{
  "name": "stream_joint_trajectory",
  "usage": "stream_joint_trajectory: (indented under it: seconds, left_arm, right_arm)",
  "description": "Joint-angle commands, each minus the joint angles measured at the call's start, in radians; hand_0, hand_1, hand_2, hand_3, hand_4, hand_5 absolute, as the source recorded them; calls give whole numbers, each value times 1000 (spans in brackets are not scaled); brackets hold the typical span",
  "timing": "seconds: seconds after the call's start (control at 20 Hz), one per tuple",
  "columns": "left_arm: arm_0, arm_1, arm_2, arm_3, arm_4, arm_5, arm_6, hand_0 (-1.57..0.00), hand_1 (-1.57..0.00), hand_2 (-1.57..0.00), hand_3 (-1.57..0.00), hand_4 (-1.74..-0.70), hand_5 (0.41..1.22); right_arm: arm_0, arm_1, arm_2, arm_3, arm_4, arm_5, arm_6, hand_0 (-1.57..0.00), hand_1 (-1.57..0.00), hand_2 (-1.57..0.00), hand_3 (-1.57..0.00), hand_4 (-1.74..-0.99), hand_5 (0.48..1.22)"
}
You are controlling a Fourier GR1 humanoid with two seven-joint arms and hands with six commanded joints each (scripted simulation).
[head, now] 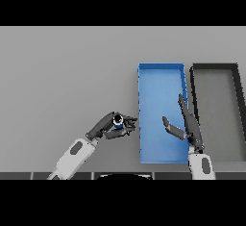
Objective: Pick up the blue pipe and place it into the blue bin.
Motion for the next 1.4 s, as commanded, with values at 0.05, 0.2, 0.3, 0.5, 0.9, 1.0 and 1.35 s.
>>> stream_joint_trajectory:
  seconds: [0.05,0.2,0.3,0.5,0.9,1.0,1.35]
  left_arm:
    - [-8,11,-9,-52,6,-11,-1,-1531,-1537,-1540,-1439,-1717,1207]
    - [-56,6,-16,-103,22,-19,71,-1551,-1553,-1555,-1445,-1723,1214]
    - [-73,5,-19,-133,37,-21,119,-1558,-1560,-1561,-1445,-1724,1216]
    - [-80,9,-30,-134,28,-25,145,-1566,-1566,-1567,-1441,-1727,1219]
    - [-80,19,-31,-140,27,-24,158,-1570,-1570,-1570,-1442,-1730,1220]
    - [-93,19,-23,-122,38,-36,164,-1570,-1571,-1571,-1438,-1731,1220]
    - [-90,25,-28,-141,31,-33,166,-1571,-1571,-1571,-1440,-1731,1221]
  right_arm:
    - [3,-4,4,3,14,-2,-9,1,1,1,1,-1228,629]
    - [-8,-11,-3,7,12,-1,-20,1,1,1,1,-1217,635]
    - [-5,-6,-3,5,8,-1,-33,1,1,1,1,-1215,639]
    - [14,-11,-4,6,20,-6,-45,1,1,1,1,-1186,629]
    - [50,20,4,-32,40,-48,-49,1,1,1,1,-1207,619]
    - [44,16,-3,-34,17,-34,-56,1,1,1,1,-1191,619]
    - [-8,-137,18,-255,-268,218,73,1,1,1,1,-1250,532]
